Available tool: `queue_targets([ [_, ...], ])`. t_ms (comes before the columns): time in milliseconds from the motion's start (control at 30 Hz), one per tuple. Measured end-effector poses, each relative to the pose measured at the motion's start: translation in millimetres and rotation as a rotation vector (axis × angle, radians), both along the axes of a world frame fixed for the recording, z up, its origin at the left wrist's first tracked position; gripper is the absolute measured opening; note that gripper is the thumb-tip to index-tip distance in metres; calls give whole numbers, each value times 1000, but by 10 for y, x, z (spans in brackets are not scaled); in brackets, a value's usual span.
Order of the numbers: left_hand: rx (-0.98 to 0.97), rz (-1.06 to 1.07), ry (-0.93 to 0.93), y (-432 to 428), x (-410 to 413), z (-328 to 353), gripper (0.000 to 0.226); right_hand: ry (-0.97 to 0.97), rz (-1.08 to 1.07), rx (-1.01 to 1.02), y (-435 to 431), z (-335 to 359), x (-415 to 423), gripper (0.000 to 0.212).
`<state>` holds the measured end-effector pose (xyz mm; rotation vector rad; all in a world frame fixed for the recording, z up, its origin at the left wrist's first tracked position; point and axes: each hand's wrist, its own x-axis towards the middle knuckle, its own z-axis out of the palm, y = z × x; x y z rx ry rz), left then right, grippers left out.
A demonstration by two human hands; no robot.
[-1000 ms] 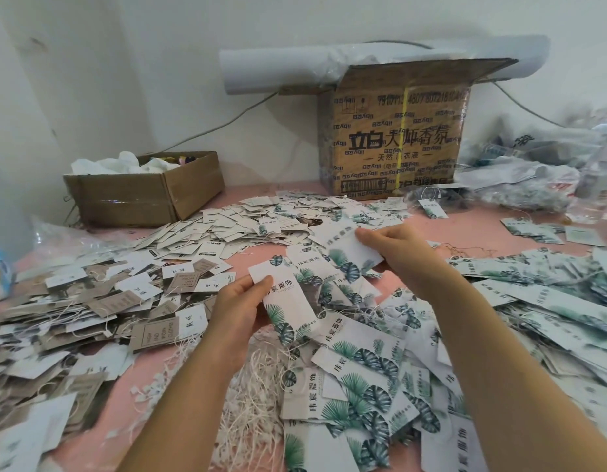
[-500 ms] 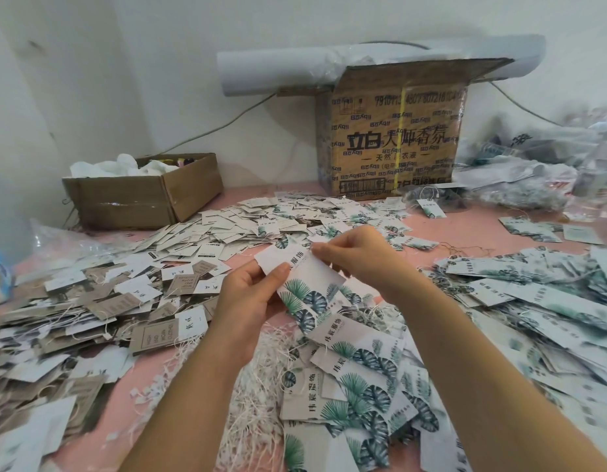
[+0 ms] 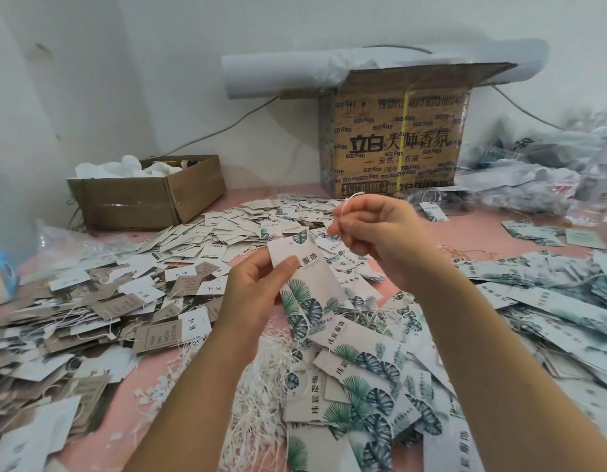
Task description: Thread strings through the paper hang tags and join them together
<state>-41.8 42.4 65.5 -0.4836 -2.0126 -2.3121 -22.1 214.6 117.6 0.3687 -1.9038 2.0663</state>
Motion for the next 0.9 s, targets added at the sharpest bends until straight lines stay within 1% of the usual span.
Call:
queue_targets([
  [133, 7, -20, 61, 14, 58, 58, 12, 30, -59, 262, -54, 32, 47, 14],
  [200, 7, -26, 85, 21, 78, 82, 13, 64, -97, 345, -73, 58, 68, 10],
  [300, 7, -31, 120, 26, 99, 105, 13, 114, -141, 330, -77, 90, 90, 9],
  [400, 14, -37, 134, 34, 110, 120, 12, 127, -140, 287, -88, 123, 123, 5],
  [500, 22, -16, 137, 40, 109, 135, 17, 138, -116, 270, -84, 135, 140, 16],
  [567, 24, -18, 149, 43, 117, 148, 18, 169, -95, 268, -83, 141, 151, 16],
  [667, 25, -17, 168, 44, 140, 166, 17, 195, -143, 287, -83, 145, 147, 16],
  [767, 32, -6, 176, 47, 154, 181, 14, 185, -222, 349, -97, 158, 156, 12],
  [900, 37, 10, 173, 51, 160, 189, 13, 169, -289, 548, -119, 163, 152, 13],
])
